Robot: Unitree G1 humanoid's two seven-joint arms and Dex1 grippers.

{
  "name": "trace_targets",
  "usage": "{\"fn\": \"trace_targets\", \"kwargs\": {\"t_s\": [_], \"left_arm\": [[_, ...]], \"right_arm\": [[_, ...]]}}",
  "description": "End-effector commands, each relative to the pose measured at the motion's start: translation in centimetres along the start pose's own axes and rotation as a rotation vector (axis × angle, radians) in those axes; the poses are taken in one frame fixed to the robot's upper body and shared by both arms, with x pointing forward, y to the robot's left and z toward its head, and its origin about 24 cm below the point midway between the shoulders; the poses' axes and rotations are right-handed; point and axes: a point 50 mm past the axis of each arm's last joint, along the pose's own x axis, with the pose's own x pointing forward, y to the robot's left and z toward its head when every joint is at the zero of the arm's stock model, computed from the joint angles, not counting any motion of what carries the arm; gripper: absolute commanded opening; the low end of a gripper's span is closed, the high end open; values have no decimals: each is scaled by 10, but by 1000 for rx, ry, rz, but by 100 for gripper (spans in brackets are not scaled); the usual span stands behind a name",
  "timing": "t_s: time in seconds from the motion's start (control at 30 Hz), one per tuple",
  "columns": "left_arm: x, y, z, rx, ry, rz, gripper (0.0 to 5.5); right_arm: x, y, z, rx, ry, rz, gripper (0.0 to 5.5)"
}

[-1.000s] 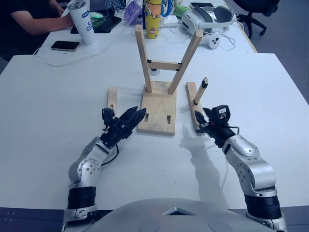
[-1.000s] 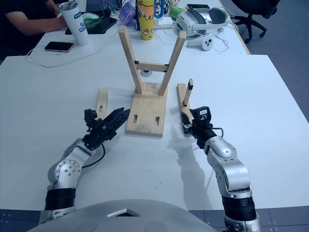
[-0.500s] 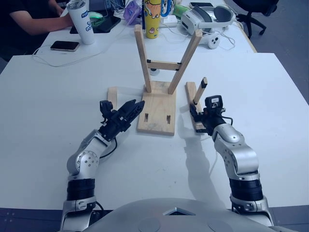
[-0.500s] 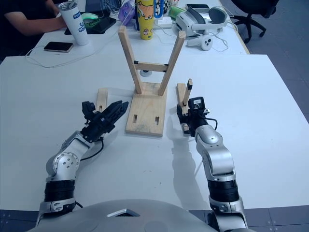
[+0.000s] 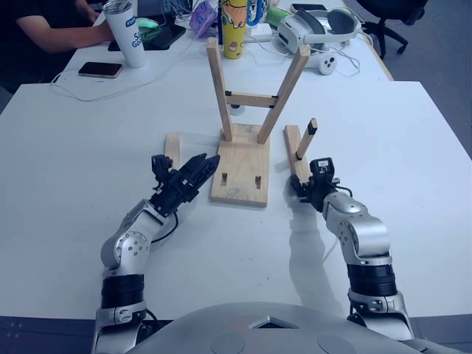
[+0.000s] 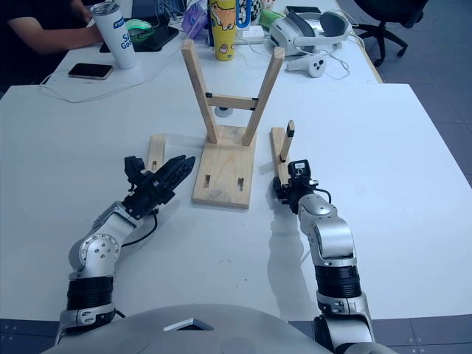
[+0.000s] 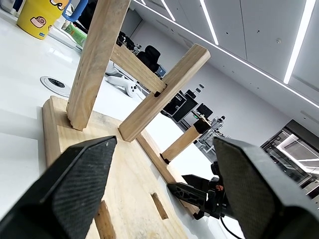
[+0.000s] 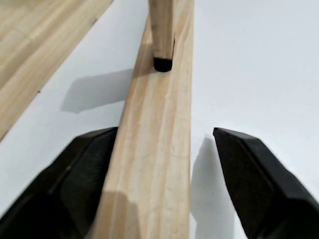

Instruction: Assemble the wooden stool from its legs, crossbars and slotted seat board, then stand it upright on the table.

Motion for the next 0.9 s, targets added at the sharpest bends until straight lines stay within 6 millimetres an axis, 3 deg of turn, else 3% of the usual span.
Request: {"fn": "trace_targets", "kwargs": {"t_s": [0.03, 0.13, 0.23, 0.33, 0.53, 0.67, 0.77, 0.83, 0.9], "left_arm": [[-2, -1, 0, 0, -14, 12, 357], [-1, -3, 1, 13, -12, -3, 357], [5, -6, 6, 21, -30, -33, 357], [11, -5, 14, 43, -36, -38, 357], [18, -2, 29, 77, -37, -59, 357], [25, 0, 38, 75, -39, -89, 377], [27, 1, 43, 68, -17, -114, 413], [30, -2, 50, 66, -9, -158, 440], [31, -5, 57, 43, -10, -208, 472]], "right_arm": [[2, -4, -11, -26, 97, -42, 301], [1, -10, -13, -35, 116, -120, 257], [2, -10, -21, -10, 141, -90, 216], [2, -15, -18, 46, 88, -115, 206], [-7, -50, 36, 175, -280, -225, 206], [-13, -83, 59, 253, -418, -260, 206], [-16, -84, 86, 326, -535, -83, 206], [-28, -81, 107, 368, -635, 82, 206], [-41, -86, 115, 426, -697, 179, 206]]}}
